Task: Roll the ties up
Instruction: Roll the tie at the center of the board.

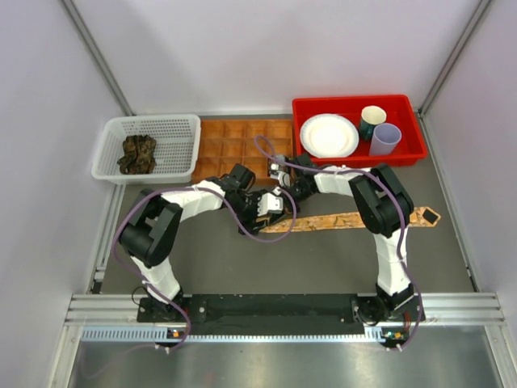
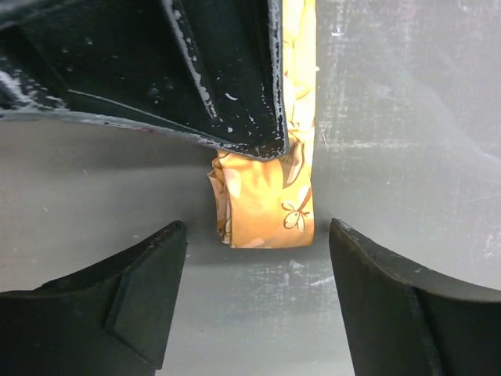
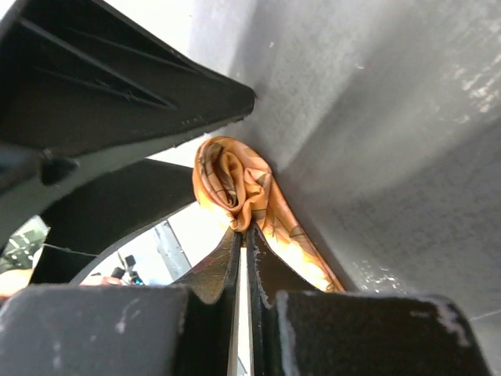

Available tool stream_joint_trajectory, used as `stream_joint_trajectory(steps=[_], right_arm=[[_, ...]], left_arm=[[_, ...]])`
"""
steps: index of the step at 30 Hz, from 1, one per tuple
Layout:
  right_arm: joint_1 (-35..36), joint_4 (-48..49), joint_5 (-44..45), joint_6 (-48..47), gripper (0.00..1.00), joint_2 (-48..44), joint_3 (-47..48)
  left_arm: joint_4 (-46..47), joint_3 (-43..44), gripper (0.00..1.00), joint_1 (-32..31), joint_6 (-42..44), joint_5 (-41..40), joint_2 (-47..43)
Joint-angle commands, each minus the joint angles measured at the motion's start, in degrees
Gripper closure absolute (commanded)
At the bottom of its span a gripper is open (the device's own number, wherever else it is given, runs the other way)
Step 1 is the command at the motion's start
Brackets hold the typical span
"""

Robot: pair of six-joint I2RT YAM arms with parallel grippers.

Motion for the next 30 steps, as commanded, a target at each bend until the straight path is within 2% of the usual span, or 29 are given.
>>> stream_joint_trajectory(steps=[1,12,14,17,18,21,22,23,25,27,28,29,30], right_arm=[[-2.84,-7.83,10.72,2.58,1.0,2.89,-1.44],[-3.54,-10.73,10.11,0.04,1.0,3.15,-0.92],[-3.63,-11.09,10.11,-0.4,1.0,3.24,-0.92],[-3.8,-11.53,10.29,-0.93,1.0,3.33,-0.92],[-3.89,-11.53,10.29,-1.19,1.0,3.33,-1.01],[-4.15,-11.79,10.99,-1.9,1.0,3.41,-1.09],[-4.16,-11.88,11.25,-2.16,1.0,3.5,-1.01],[-3.98,-12.05,11.43,-2.16,1.0,3.68,-1.01],[-4.07,-12.23,11.96,-2.43,1.0,4.12,-0.66],[-4.15,-12.32,12.22,-2.95,1.0,4.38,-0.48],[-4.07,-12.49,12.4,-3.22,1.0,4.82,-0.3],[-4.07,-12.76,12.49,-3.39,1.0,4.91,-0.22],[-4.07,-12.85,12.57,-3.48,1.0,5.0,-0.22]], left_arm=[[1.1,0.15,0.21,-0.03,-1.96,1.38,-1.21],[0.93,4.63,0.16,-5.91,-0.38,-6.08,4.85],[0.67,5.51,0.18,-7.4,-0.55,-6.7,6.17],[-1.53,7.26,0.29,-8.29,-0.81,-7.93,8.19],[-2.49,7.79,0.42,-8.38,-0.73,-8.2,8.71],[-5.22,8.5,0.63,-8.38,-0.11,-8.99,9.51],[-5.66,8.24,0.63,-8.38,-0.11,-9.08,9.34],[-5.66,7.97,0.6,-8.38,-0.11,-9.08,8.99],[-4.53,6.66,0.42,-8.03,-1.69,-8.82,7.5],[-2.59,5.6,0.31,-6.37,-3.87,-5.84,5.83],[-1.8,4.47,0.22,-5.31,-4.59,-3.65,3.73],[0.64,3.67,0.2,-2.78,-5.46,2.2,2.49],[1.62,2.88,0.16,-1.54,-7.13,4.17,1.26]])
